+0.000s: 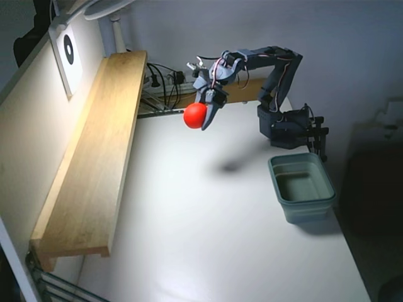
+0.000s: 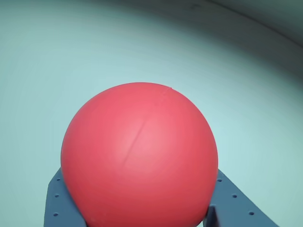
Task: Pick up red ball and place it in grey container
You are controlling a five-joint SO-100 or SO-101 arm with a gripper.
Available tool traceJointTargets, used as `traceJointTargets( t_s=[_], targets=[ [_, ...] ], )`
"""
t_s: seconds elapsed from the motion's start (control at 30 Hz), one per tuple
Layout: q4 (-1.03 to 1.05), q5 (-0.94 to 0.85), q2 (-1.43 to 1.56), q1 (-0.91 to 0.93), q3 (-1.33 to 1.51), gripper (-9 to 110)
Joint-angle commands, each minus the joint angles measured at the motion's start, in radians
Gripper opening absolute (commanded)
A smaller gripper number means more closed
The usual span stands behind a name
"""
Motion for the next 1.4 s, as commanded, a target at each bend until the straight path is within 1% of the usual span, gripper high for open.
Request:
traceJointTargets(
  t_s=[0.0, 1.07, 1.13, 1.37],
  targets=[
    [0.017, 0.003, 0.007, -0.1, -0.053, 23],
    [0.017, 0.003, 0.007, -1.044, -0.053, 23],
    [0.017, 0.003, 0.007, -1.067, -0.053, 23],
    [0.017, 0.003, 0.007, -1.059, -0.053, 23]
  ],
)
